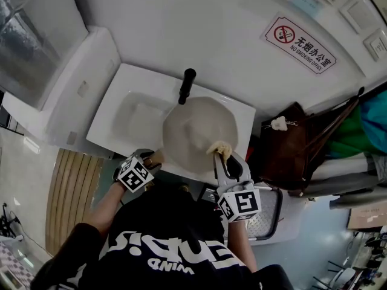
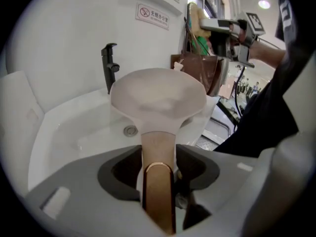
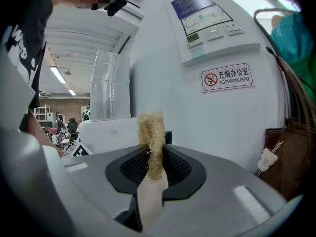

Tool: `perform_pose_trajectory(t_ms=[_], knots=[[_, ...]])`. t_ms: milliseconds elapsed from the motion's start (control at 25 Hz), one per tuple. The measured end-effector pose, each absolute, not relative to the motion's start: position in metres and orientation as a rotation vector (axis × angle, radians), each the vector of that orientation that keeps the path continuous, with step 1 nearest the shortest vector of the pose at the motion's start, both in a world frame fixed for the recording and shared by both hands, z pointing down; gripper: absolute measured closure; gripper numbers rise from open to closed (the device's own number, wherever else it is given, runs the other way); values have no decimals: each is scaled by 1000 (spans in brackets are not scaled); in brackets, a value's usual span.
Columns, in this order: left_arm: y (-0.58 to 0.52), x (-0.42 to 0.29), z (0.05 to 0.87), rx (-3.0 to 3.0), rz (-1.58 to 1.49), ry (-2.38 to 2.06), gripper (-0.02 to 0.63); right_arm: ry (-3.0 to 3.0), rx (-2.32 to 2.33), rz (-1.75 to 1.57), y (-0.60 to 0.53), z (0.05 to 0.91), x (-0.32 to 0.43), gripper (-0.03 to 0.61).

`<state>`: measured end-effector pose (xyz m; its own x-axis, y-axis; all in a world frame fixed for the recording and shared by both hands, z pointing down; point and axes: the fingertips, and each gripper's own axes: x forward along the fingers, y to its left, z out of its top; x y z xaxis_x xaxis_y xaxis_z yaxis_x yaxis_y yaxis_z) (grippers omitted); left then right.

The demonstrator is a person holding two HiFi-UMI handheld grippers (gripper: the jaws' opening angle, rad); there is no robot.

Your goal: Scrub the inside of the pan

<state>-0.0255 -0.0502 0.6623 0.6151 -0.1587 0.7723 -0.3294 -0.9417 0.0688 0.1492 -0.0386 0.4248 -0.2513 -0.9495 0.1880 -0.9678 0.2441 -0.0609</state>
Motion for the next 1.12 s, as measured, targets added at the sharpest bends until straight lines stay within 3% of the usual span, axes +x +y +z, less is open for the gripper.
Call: perform_pose_trajectory(t_ms=[1120], knots=[[-48,-21,650,2603,1371,-305,413,-2336,1674,296,-68,477,137,503]])
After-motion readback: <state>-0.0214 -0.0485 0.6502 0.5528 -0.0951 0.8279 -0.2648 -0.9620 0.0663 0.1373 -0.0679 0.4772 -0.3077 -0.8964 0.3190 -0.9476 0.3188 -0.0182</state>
